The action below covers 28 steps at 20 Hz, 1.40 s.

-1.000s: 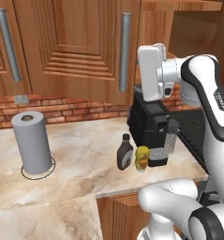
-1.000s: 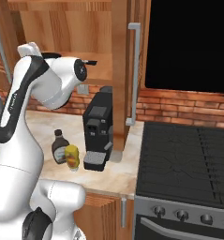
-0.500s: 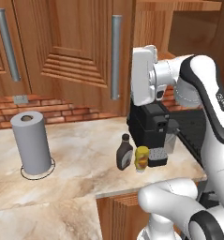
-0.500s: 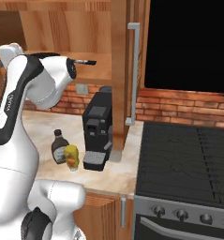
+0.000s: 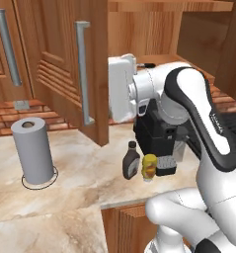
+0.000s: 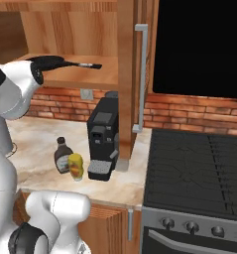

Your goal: Pick the pan from the cabinet and place it on the stove. Then turn on the stove burner for the pan.

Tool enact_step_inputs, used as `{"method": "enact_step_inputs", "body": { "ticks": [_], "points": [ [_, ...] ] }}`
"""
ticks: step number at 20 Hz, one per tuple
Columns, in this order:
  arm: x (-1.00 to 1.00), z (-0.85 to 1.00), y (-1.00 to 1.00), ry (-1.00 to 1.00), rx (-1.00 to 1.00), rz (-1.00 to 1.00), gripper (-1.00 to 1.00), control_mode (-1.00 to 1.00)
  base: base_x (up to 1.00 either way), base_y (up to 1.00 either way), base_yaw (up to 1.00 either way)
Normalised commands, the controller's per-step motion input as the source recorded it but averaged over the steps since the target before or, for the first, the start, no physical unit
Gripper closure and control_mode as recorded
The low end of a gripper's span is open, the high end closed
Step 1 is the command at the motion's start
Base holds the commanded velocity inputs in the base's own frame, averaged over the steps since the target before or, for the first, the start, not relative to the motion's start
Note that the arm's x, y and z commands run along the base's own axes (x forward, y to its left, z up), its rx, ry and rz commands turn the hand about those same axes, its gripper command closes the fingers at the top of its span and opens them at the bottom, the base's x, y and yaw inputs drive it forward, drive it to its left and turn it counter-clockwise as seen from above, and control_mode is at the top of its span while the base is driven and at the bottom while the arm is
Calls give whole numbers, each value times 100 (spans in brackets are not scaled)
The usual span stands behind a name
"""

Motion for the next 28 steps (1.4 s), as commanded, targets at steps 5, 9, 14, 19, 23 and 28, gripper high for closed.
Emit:
{"method": "enact_step_inputs", "body": {
  "ticks": [5,9,14,19,23,28],
  "points": [
    [-45,0,92,-1,0,7,-100,-100,0,0,0],
    [-32,0,78,0,0,5,-100,-100,0,0,0],
    [-17,-2,52,1,0,5,-100,-100,0,0,0],
    [-1,-7,0,-1,-2,2,-100,-100,0,0,0],
    [0,0,-22,-19,-6,2,-100,-100,0,0,0],
    [0,7,-44,-32,-8,7,-100,-100,0,0,0]
  ]
}}
